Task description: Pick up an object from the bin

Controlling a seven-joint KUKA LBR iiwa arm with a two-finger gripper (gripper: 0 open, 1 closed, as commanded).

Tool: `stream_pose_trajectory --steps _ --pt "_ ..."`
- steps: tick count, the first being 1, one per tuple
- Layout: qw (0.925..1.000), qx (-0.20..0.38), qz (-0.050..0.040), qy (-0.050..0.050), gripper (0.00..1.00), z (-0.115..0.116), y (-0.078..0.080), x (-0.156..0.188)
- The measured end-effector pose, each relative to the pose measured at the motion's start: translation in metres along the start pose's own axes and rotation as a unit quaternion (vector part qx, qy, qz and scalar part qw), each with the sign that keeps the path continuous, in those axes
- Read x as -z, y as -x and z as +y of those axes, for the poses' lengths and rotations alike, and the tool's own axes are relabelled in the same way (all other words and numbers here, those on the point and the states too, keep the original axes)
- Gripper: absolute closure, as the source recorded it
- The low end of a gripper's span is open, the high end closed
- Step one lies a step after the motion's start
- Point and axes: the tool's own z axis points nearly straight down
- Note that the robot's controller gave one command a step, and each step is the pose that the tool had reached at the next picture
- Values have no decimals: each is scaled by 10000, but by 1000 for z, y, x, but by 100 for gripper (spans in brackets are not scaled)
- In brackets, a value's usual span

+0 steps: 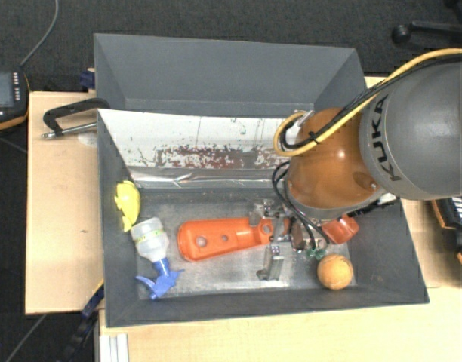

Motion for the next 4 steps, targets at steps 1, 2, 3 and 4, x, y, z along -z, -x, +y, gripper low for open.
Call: stream_pose_trajectory --steps 1,2,3,4 --pt "10000 -4 -37 2 0 0 1 4" --pt "9996 270 -37 3 0 4 3 -29" --pt "9999 -130 -59 13 100 24 17 -57" --pt "9999 -131 -59 14 100 24 17 -57"
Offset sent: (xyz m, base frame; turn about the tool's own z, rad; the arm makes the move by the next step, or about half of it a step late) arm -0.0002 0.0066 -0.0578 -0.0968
